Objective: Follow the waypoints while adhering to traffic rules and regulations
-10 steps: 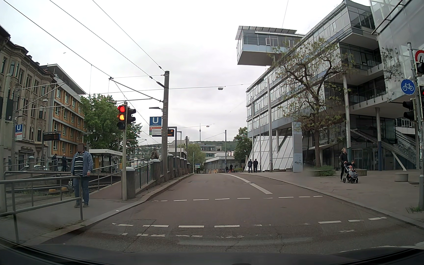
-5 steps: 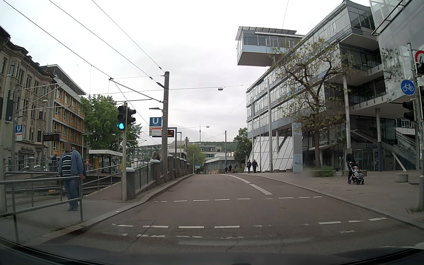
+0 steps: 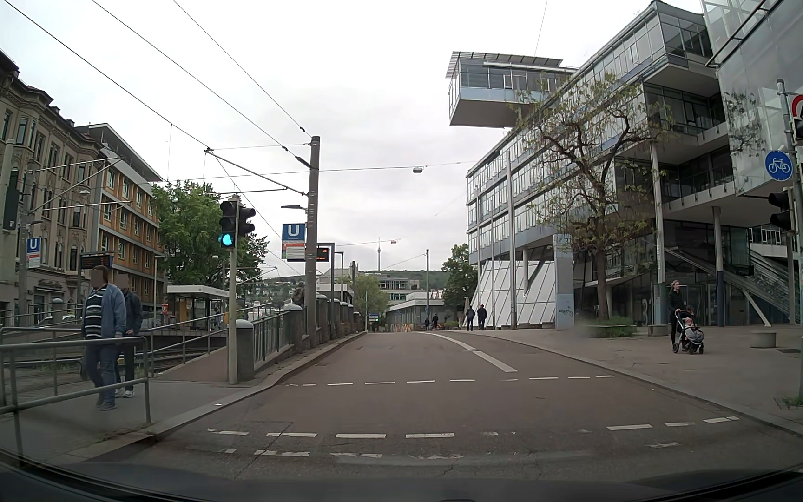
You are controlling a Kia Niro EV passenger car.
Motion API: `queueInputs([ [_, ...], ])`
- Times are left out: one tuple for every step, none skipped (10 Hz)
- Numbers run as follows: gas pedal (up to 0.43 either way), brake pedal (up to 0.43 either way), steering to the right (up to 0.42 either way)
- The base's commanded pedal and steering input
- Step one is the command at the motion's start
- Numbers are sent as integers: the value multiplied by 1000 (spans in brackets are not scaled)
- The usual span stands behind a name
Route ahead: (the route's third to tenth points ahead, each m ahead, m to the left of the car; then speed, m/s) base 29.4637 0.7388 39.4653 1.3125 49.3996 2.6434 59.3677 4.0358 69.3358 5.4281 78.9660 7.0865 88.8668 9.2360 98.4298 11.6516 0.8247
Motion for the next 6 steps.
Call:
queueInputs([
  [331, 0, 3],
  [339, 0, 3],
  [370, 0, 3],
  [390, 0, 3],
  [409, 0, 3],
  [409, 0, 3],
])
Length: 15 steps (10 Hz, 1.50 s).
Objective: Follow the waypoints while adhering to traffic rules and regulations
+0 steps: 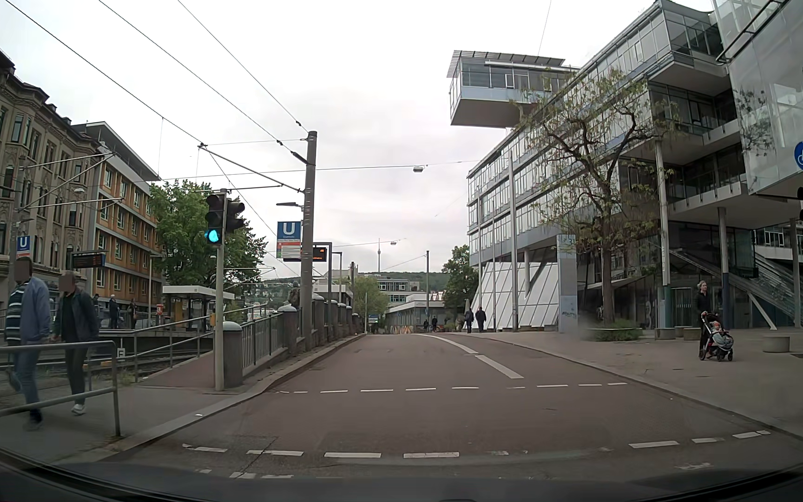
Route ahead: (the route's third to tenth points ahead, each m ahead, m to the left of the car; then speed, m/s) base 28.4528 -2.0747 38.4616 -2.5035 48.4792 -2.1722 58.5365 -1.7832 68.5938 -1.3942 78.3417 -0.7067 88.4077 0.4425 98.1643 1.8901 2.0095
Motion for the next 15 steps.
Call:
queueInputs([
  [409, 0, 4],
  [197, 0, 3],
  [350, 0, 3],
  [441, 0, 3],
  [441, 0, 6],
  [441, 0, 7],
  [441, 0, 6],
  [441, 0, 1],
  [441, 0, -8],
  [441, 0, -11],
  [441, 0, -9],
  [441, 0, -3],
  [441, 0, 3],
  [441, 0, 11],
  [441, 0, 16],
])
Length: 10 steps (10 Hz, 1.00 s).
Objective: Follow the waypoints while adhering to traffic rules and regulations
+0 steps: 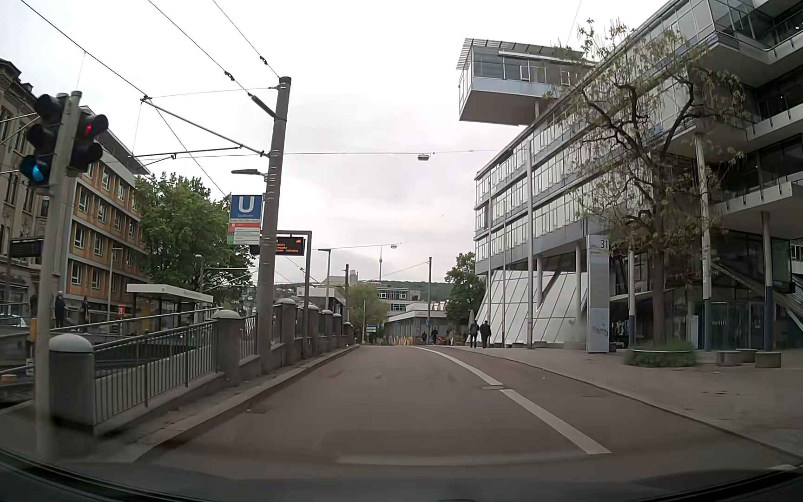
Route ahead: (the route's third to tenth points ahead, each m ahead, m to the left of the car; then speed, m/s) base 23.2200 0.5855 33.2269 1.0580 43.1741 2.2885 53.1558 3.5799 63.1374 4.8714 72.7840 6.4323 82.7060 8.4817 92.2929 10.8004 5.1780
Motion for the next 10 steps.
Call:
queueInputs([
  [441, 0, 15],
  [441, 0, 12],
  [429, 0, 11],
  [429, 0, 10],
  [398, 0, 5],
  [398, 0, 4],
  [398, 0, 4],
  [398, 0, 3],
  [390, 0, -5],
  [390, 0, -11],
])
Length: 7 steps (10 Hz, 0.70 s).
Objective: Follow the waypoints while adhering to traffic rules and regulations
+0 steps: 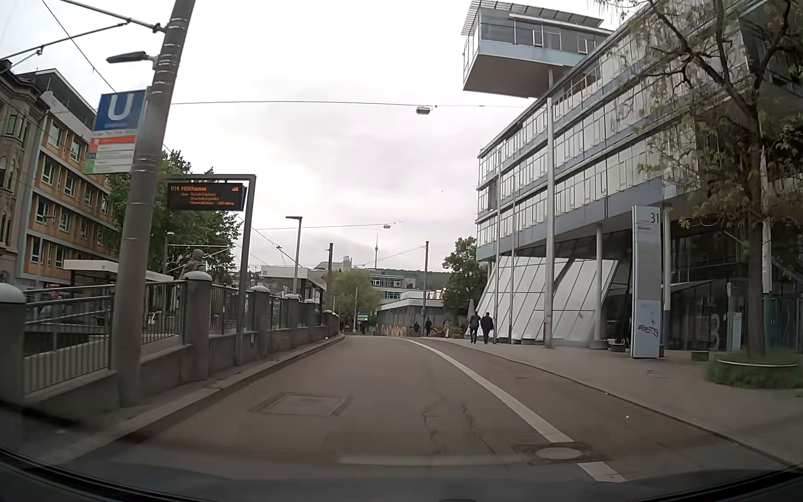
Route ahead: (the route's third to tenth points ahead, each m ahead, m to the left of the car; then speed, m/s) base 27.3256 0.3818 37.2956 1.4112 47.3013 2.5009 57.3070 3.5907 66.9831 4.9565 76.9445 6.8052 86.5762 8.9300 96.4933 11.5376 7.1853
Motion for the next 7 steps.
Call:
queueInputs([
  [378, 0, -16],
  [358, 0, -16],
  [339, 0, -15],
  [339, 0, -14],
  [331, 0, -14],
  [319, 0, -14],
  [319, 0, -15],
])
